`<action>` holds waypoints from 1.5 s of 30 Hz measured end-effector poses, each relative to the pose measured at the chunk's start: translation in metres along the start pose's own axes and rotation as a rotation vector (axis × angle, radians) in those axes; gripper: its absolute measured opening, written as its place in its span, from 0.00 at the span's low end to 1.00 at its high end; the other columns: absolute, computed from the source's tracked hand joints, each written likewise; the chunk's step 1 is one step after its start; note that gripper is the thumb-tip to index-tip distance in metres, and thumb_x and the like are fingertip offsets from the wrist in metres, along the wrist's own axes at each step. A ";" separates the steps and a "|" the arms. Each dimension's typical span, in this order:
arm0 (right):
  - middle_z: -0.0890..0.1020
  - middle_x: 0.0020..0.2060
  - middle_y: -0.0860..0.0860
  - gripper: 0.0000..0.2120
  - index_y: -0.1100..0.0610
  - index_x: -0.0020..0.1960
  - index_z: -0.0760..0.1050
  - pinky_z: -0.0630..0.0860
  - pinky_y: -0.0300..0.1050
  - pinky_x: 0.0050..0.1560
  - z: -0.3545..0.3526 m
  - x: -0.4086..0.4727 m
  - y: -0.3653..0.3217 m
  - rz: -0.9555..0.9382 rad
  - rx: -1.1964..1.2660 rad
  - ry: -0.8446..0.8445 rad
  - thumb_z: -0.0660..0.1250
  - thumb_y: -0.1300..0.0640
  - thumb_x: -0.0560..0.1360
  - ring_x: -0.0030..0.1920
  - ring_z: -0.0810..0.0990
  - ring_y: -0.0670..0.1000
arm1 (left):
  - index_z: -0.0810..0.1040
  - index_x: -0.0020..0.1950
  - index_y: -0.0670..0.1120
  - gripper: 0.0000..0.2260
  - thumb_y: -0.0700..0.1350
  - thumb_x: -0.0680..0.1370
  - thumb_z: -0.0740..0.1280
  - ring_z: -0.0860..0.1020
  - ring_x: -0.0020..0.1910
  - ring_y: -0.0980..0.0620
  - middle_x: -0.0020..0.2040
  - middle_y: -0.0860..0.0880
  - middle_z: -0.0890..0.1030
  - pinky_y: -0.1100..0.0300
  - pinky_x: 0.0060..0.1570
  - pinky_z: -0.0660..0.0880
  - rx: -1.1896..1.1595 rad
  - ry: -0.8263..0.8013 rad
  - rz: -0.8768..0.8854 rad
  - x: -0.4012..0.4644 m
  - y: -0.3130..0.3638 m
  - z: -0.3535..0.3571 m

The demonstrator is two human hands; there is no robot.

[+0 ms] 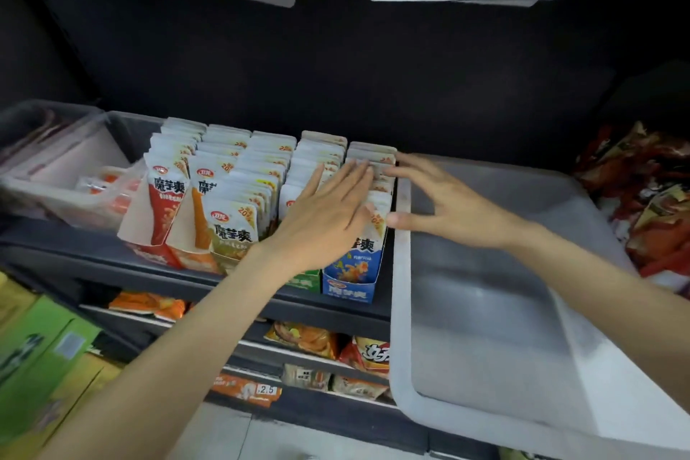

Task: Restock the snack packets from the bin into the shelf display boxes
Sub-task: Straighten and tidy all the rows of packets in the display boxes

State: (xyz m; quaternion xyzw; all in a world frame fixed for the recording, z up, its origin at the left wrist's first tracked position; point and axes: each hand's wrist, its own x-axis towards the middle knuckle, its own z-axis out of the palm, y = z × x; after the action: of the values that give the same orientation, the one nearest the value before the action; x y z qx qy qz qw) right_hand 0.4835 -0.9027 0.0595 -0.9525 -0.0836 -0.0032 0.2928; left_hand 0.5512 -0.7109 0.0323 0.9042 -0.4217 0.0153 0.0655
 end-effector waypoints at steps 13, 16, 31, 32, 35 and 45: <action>0.76 0.62 0.48 0.34 0.54 0.69 0.68 0.69 0.28 0.56 -0.011 0.056 0.023 0.141 0.144 0.026 0.77 0.51 0.67 0.57 0.73 0.42 | 0.44 0.78 0.44 0.25 0.53 0.83 0.42 0.41 0.76 0.55 0.79 0.48 0.45 0.53 0.74 0.36 0.077 -0.003 -0.046 0.067 -0.015 -0.001; 0.80 0.53 0.46 0.24 0.54 0.62 0.75 0.70 0.23 0.46 -0.007 0.062 0.029 0.124 0.200 0.104 0.77 0.55 0.67 0.50 0.77 0.40 | 0.45 0.78 0.43 0.25 0.52 0.83 0.43 0.43 0.77 0.54 0.79 0.47 0.47 0.51 0.73 0.35 0.065 -0.029 -0.049 0.078 -0.016 -0.002; 0.83 0.44 0.53 0.08 0.58 0.53 0.81 0.76 0.31 0.38 0.003 0.083 0.039 0.339 0.582 0.330 0.70 0.57 0.75 0.40 0.80 0.45 | 0.79 0.58 0.48 0.15 0.49 0.82 0.54 0.79 0.54 0.48 0.53 0.48 0.82 0.50 0.74 0.43 0.092 0.258 0.034 0.107 -0.026 -0.005; 0.82 0.43 0.53 0.09 0.59 0.54 0.80 0.75 0.30 0.36 0.004 0.083 0.038 0.344 0.584 0.333 0.69 0.58 0.75 0.39 0.80 0.44 | 0.80 0.57 0.48 0.14 0.47 0.82 0.56 0.80 0.52 0.47 0.52 0.48 0.82 0.49 0.74 0.47 0.084 0.300 0.052 0.104 -0.026 -0.005; 0.82 0.45 0.51 0.10 0.58 0.57 0.79 0.76 0.29 0.37 0.003 0.080 0.036 0.351 0.547 0.313 0.65 0.57 0.78 0.41 0.80 0.44 | 0.81 0.55 0.46 0.15 0.46 0.79 0.56 0.81 0.49 0.45 0.48 0.46 0.84 0.47 0.70 0.62 0.056 0.446 0.125 0.085 -0.028 -0.011; 0.46 0.77 0.46 0.26 0.53 0.77 0.44 0.38 0.39 0.74 0.004 0.042 0.039 -0.041 -0.343 -0.075 0.44 0.47 0.82 0.74 0.41 0.40 | 0.45 0.78 0.45 0.28 0.58 0.82 0.40 0.44 0.76 0.57 0.78 0.49 0.47 0.61 0.72 0.34 0.096 -0.030 0.099 0.014 -0.006 -0.012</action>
State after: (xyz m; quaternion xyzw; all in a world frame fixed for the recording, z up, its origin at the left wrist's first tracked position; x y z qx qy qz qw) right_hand 0.5310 -0.9256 0.0369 -0.9860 -0.1120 0.0123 0.1227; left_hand 0.5652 -0.7162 0.0443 0.8844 -0.4659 0.0252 0.0149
